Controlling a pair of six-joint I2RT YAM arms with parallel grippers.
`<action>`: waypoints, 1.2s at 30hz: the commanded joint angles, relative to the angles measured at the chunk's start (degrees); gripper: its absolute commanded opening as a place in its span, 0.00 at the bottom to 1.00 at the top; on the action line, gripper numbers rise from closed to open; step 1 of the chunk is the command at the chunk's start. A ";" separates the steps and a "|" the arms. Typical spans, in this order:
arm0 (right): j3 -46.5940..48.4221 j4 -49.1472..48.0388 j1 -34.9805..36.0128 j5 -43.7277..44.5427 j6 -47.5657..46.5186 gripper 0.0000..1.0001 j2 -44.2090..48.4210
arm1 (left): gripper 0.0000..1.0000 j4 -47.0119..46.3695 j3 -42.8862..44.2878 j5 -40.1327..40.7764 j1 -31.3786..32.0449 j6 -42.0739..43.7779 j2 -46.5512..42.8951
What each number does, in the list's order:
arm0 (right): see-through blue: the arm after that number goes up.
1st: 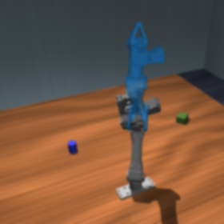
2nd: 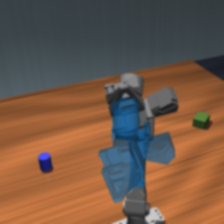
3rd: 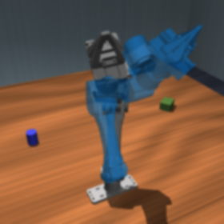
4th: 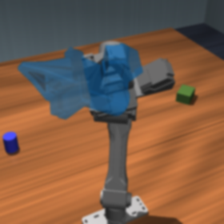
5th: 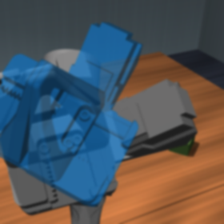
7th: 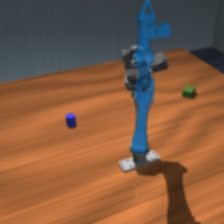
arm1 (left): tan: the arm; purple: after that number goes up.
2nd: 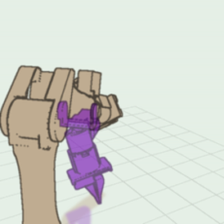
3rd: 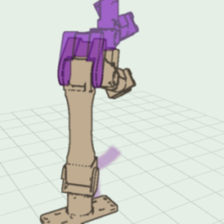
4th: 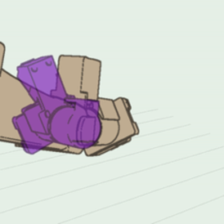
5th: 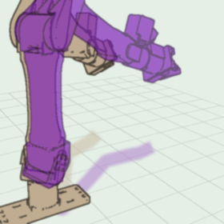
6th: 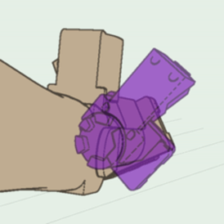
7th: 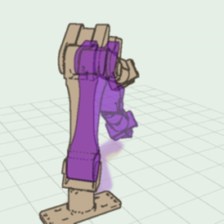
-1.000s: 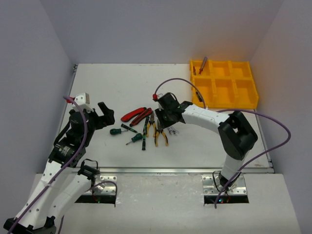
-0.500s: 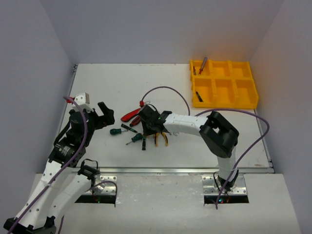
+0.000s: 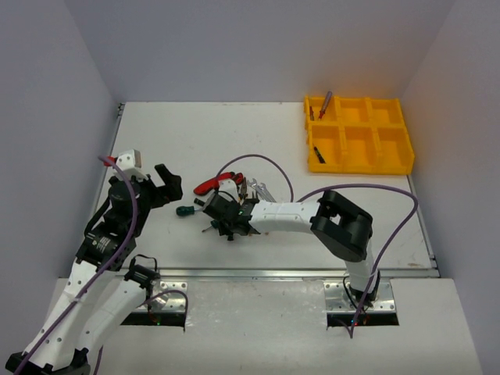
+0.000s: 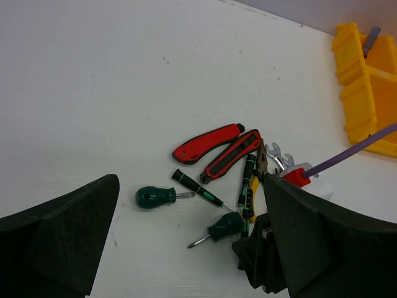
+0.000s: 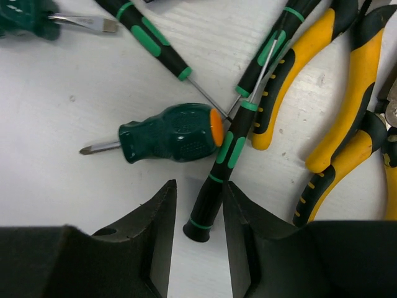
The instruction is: Sort the tools into containers
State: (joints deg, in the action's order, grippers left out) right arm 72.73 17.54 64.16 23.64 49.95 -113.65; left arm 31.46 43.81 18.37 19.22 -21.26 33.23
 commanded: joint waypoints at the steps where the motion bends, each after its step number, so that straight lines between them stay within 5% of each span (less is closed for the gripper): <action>1: -0.77 0.01 0.49 4.21 3.74 0.36 -0.84 | 1.00 -2.55 0.05 -0.64 0.73 0.69 -0.42; 6: -1.13 0.06 0.93 4.84 3.72 0.34 -1.74 | 1.00 -2.78 0.05 -1.06 0.73 0.69 -0.36; 12: -2.35 0.49 1.09 5.53 5.46 0.09 -1.09 | 1.00 -2.81 -0.04 -0.97 0.73 0.73 -0.58; 23: -11.13 -4.97 1.60 13.48 -0.34 0.00 20.80 | 1.00 -2.81 -0.04 -0.89 0.81 0.78 -0.11; 28: -12.52 -6.13 -9.97 5.80 -15.83 0.00 29.97 | 1.00 -2.81 0.05 -1.15 0.82 0.78 0.69; 30: -11.58 -7.73 -23.12 -2.03 -28.25 0.00 30.04 | 1.00 -2.81 0.02 -1.12 0.82 0.78 0.75; 33: -5.85 -6.16 -34.30 -12.68 -44.36 0.00 24.99 | 1.00 -2.77 0.04 -0.93 0.82 0.78 1.08; 36: 4.04 2.01 -42.81 -18.74 -50.99 0.00 15.43 | 1.00 -2.46 0.04 -0.44 0.82 0.69 1.13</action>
State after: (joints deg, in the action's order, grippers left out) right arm 67.02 12.97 29.94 17.93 18.34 -88.60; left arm 31.38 43.81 17.78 19.49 -21.23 34.13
